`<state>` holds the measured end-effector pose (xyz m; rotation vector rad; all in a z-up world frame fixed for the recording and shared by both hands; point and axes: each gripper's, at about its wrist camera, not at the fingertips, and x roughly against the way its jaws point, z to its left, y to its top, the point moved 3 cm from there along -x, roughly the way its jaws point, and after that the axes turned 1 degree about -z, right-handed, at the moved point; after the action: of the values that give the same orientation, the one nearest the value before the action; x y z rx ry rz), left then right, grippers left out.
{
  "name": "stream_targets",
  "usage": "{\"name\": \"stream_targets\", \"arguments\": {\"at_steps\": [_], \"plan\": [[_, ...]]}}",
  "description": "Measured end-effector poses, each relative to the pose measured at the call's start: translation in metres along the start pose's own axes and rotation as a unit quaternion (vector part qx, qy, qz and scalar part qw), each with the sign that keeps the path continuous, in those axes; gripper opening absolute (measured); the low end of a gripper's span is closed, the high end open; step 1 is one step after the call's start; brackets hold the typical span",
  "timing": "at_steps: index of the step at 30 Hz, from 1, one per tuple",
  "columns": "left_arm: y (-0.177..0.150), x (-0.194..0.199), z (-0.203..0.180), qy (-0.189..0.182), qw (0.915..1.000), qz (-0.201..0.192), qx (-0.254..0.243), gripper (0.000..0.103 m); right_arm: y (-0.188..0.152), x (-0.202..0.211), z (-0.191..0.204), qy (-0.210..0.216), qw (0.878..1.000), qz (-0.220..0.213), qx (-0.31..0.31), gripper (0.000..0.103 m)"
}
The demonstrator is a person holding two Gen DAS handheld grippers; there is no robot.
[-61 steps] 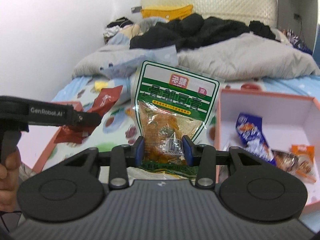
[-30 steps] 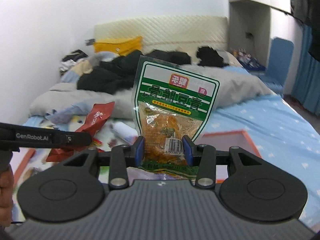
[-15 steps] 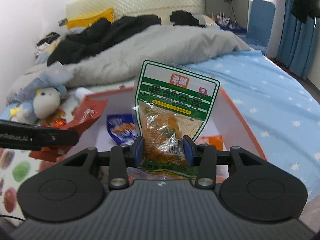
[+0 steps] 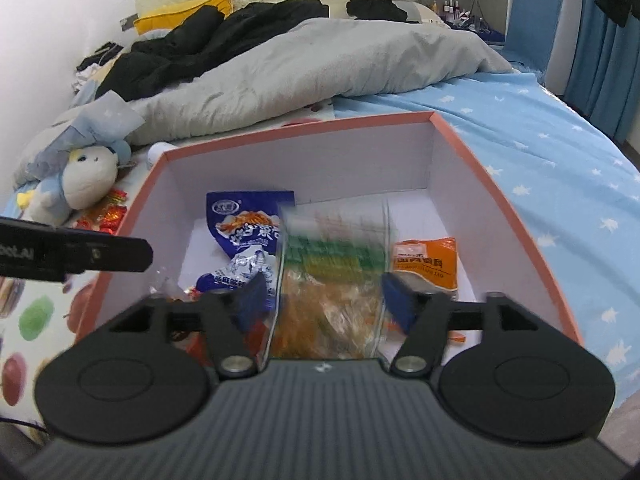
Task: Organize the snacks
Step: 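Lower both packets into the pink box and open both tools, then lift both open tools out of the box and move toward the remaining snacks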
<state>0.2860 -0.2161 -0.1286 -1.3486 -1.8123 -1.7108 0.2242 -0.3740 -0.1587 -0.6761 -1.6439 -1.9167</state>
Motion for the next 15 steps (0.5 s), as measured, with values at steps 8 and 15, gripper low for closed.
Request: {"name": "stream_targets", "arguments": {"at_steps": [8, 15], "plan": [[0.009, 0.038, 0.012, 0.004, 0.9993, -0.037, 0.004, 0.058, 0.018, 0.024, 0.017, 0.007, 0.999, -0.033, 0.010, 0.071], [0.019, 0.078, 0.020, 0.004, 0.9969, -0.079, 0.003, 0.058, 0.041, 0.056, 0.039, 0.018, 0.997, -0.074, 0.020, 0.071]]}}
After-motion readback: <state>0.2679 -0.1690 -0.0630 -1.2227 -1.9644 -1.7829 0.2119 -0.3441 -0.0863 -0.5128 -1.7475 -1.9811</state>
